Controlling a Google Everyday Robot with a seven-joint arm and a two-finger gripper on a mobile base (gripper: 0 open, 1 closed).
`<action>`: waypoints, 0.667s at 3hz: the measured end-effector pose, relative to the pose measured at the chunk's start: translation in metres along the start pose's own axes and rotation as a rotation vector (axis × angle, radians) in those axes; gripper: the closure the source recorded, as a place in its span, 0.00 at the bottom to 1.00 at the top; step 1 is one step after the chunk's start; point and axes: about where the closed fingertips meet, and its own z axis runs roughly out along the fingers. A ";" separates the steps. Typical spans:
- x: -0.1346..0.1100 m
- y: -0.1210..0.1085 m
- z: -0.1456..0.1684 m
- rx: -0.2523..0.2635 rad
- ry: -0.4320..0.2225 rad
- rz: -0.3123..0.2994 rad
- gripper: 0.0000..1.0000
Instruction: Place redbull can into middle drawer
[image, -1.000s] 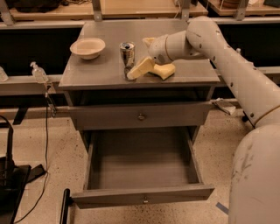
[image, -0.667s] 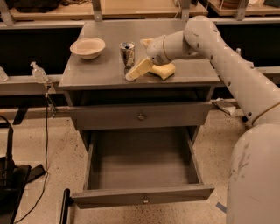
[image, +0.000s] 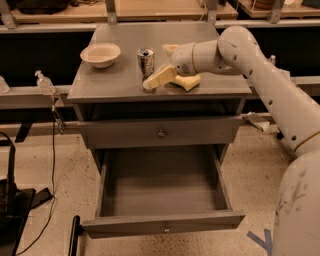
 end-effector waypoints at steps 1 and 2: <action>-0.010 0.005 -0.005 -0.003 -0.095 0.047 0.00; -0.021 0.008 -0.002 -0.020 -0.133 0.053 0.00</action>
Offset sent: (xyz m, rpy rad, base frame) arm -0.0114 0.0120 0.0307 0.1764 -0.0009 0.0424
